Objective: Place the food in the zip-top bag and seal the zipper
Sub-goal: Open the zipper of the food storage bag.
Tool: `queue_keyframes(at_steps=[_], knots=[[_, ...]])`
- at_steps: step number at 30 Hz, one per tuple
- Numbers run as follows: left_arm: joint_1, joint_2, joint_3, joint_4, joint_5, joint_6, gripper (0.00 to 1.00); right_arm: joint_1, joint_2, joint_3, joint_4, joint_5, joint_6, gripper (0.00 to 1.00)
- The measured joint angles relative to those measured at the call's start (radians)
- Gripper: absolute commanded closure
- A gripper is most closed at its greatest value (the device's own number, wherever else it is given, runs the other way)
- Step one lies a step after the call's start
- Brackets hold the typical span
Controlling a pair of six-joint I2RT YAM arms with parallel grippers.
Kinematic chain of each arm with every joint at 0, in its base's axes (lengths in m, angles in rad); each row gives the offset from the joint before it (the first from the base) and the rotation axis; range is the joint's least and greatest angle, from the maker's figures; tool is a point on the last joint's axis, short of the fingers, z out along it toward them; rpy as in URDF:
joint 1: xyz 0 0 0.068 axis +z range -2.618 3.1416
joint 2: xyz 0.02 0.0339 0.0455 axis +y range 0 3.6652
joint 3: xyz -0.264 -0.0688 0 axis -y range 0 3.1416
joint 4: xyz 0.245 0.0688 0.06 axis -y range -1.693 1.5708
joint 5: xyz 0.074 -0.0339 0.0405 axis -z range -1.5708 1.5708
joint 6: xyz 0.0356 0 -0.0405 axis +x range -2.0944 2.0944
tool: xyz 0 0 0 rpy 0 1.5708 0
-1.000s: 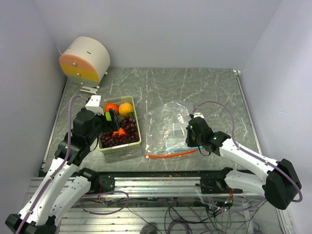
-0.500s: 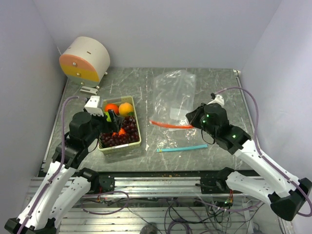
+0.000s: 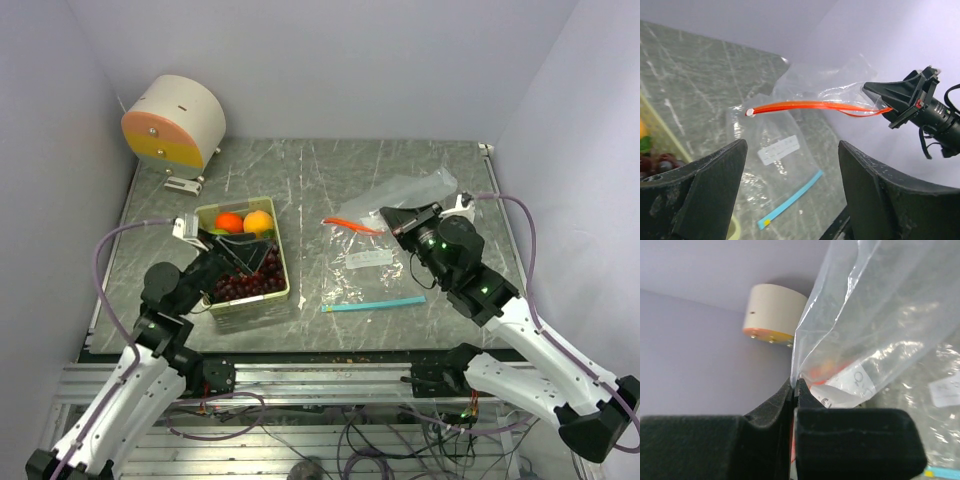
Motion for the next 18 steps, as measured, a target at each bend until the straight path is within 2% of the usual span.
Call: queue_keyframes(at_steps=[5, 10, 13, 18], knots=[[0.001, 0.143, -0.101, 0.304, 0.063, -0.178, 0.23, 0.0, -0.002, 0.002, 0.109, -0.027, 0.034, 1.0], [0.002, 0.32, -0.144, 0.601, 0.13, -0.348, 0.24, 0.0, 0.005, 0.002, 0.221, -0.058, 0.045, 1.0], [0.002, 0.396, -0.159, 0.762, 0.156, -0.446, 0.23, 0.0, 0.028, 0.002, 0.293, -0.092, 0.043, 1.0], [0.002, 0.474, -0.163, 0.937, 0.171, -0.562, 0.18, 0.0, 0.072, -0.005, 0.399, -0.156, 0.043, 1.0]])
